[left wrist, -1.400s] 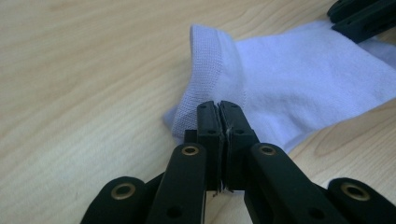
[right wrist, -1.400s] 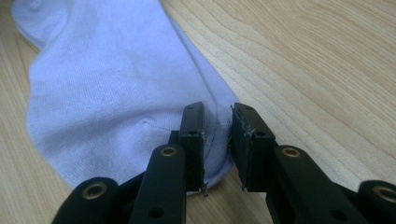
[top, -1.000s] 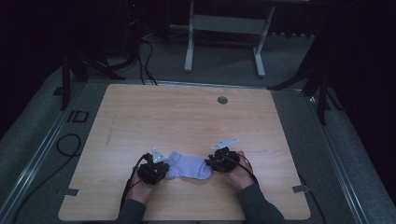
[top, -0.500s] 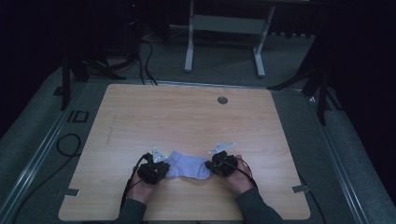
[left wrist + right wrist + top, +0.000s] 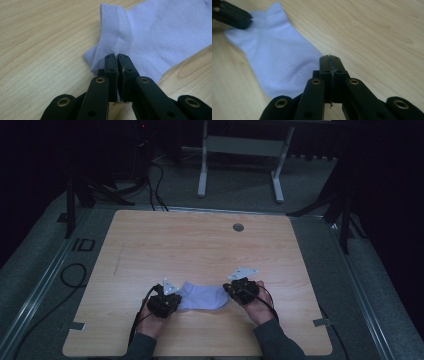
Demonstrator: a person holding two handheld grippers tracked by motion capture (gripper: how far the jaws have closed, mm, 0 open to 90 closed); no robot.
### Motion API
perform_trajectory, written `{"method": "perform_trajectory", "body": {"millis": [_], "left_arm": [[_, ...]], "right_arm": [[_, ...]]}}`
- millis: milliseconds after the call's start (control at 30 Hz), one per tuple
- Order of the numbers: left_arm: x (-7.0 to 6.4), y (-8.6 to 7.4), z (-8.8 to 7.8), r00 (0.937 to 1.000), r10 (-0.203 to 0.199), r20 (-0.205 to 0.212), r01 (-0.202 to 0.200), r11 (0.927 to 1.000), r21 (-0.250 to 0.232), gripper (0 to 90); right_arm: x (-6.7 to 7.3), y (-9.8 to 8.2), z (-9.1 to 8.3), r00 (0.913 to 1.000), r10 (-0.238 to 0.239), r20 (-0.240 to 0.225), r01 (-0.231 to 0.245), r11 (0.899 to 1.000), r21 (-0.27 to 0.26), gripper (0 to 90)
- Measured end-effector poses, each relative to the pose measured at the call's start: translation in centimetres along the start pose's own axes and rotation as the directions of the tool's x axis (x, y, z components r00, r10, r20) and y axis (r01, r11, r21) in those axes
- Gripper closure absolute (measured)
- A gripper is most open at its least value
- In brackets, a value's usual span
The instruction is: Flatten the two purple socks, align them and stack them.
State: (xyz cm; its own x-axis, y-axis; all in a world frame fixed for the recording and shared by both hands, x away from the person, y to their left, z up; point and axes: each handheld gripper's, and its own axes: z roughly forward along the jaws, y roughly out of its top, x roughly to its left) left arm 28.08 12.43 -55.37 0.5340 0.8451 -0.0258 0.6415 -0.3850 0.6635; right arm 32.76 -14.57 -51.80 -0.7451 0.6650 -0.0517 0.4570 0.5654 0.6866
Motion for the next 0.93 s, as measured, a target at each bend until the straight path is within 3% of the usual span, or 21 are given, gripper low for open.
{"method": "perform_trajectory", "body": {"millis": [100,200,300,367,400,433,467,533,733,933], "left_arm": [[0.0,0.0,0.0,1.0000,-0.002,0.002,0.002,1.0000,-0.001,85.6],[0.0,0.0,0.0,1.0000,-0.002,-0.001,0.002,1.0000,-0.001,84.4],[0.1,-0.1,-0.2,0.9996,-0.027,-0.010,0.027,0.9996,-0.004,78.9],[0.3,-0.1,-0.3,0.9990,-0.043,-0.012,0.043,0.9990,-0.011,72.9],[0.3,-0.1,-0.3,0.9990,-0.043,-0.012,0.043,0.9990,-0.011,67.9],[0.7,-0.1,-0.5,0.9980,-0.062,-0.010,0.062,0.9977,-0.028,67.9],[0.9,-0.1,-0.7,0.9971,-0.076,0.001,0.076,0.9961,-0.044,62.1],[1.3,-0.1,-1.1,0.9951,-0.098,0.013,0.098,0.9927,-0.071,60.6],[2.3,-0.1,-1.7,0.9918,-0.128,0.012,0.128,0.9878,-0.088,59.6],[3.4,-0.1,-2.0,0.9888,-0.149,-0.014,0.147,0.9847,-0.094,59.8]], "right_arm": [[0.0,-0.3,0.6,0.9996,-0.013,0.025,0.013,1.000,0.017,89.6],[0.0,-1.2,2.0,0.9995,-0.018,0.025,0.017,0.998,0.056,89.5],[0.0,-1.7,2.5,0.9998,-0.017,0.007,0.016,0.997,0.077,87.0],[-0.1,-1.6,2.3,0.9998,-0.017,0.008,0.016,0.998,0.065,78.2],[-0.1,-1.6,2.3,0.9998,-0.017,0.008,0.016,0.998,0.065,78.2],[-0.2,-1.6,2.0,0.9998,-0.011,0.016,0.011,0.999,0.051,71.7],[-0.5,-1.6,1.5,0.9999,0.012,-0.002,-0.012,1.000,0.022,63.5],[-0.7,-1.6,1.0,0.9995,0.030,-0.012,-0.030,1.000,-0.004,58.4],[-1.5,-1.7,0.2,0.9984,0.056,0.010,-0.056,0.998,-0.037,51.8],[-2.5,-2.0,-0.1,0.9962,0.083,0.027,-0.082,0.996,-0.028,48.6]]}}
